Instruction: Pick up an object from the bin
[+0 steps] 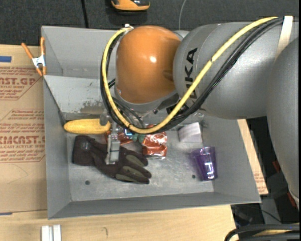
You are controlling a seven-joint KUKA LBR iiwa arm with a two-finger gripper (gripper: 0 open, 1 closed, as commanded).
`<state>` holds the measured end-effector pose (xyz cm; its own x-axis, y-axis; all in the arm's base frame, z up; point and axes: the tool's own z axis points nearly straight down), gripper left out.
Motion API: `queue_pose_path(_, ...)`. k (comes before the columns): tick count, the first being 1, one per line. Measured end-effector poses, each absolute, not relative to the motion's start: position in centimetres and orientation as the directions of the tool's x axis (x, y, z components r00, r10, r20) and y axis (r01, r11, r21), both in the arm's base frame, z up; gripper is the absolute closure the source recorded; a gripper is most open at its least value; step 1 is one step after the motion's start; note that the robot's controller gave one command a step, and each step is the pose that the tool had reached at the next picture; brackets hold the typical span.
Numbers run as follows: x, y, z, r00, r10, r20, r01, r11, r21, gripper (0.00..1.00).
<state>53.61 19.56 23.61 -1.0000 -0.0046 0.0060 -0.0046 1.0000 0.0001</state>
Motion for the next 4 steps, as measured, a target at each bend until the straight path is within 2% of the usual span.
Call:
queue_pose_path(1,53.8,19.4,24.1,-1.000,-0.002,-0.001,-0.002,1.000,0.002,0.00)
queue_pose_path(2,53.4,16.5,19.7,-0.999,0.039,-0.007,0.039,0.999,0.004,0.00)
queue_pose_path(3,54.9,16.6,14.2,-0.988,0.152,-0.005,0.152,0.988,0.002,0.00)
queue_pose_path(4,55.2,12.3,9.1,-0.997,0.079,-0.003,0.079,0.997,0.003,1.00)
